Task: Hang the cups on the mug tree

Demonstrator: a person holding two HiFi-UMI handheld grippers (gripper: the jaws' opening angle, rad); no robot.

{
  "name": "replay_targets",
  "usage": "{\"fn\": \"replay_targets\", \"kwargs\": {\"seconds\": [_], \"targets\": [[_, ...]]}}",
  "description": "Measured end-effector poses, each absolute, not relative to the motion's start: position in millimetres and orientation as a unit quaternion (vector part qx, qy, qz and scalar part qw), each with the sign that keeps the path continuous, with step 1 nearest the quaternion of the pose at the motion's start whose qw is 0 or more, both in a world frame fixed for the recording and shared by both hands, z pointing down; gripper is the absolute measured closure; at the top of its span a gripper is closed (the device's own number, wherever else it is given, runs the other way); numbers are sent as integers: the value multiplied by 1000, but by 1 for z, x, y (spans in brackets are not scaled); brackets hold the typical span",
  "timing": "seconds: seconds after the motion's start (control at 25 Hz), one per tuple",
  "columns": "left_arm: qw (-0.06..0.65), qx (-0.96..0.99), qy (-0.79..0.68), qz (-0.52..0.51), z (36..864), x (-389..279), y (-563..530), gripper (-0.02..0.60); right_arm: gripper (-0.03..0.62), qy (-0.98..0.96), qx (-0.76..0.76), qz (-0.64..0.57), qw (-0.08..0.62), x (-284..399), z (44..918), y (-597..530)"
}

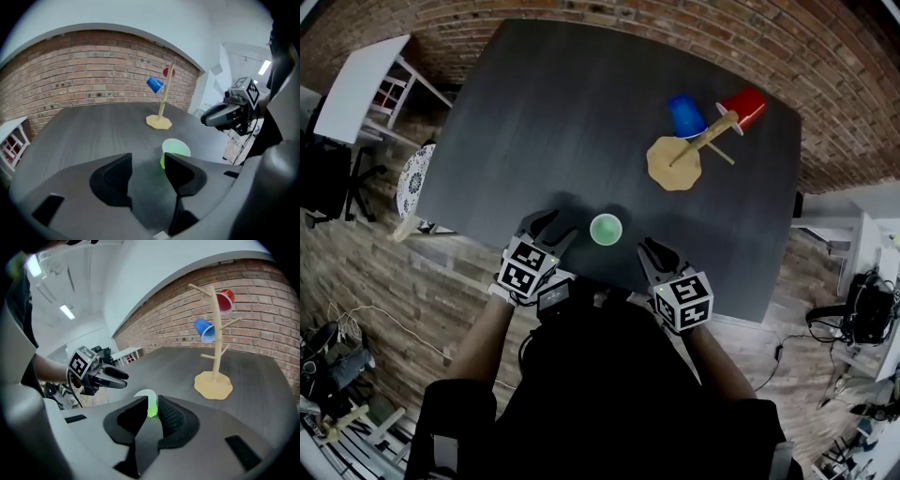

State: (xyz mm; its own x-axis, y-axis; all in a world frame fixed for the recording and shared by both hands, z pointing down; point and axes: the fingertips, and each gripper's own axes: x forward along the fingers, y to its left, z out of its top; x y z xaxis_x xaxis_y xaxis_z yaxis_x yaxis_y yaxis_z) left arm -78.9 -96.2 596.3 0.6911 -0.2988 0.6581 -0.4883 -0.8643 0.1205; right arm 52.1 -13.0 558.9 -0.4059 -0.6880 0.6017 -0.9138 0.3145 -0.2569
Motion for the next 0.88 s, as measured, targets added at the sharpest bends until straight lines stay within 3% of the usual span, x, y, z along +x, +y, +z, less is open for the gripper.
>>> {"fn": "replay_targets", "kwargs": {"seconds": [0.44,0.64,0.88], "targets": [[142,901,-123,390,658,-69,-66,374,348,-816,419,238,319,13,639,-23],[151,899,-119,393,664,-64,-53,374,306,-822,407,182,355,-2,667,-34],[153,894,-136,399,659,-78,-48,374,301,-825,412,180,344,-19,681,-56]]}}
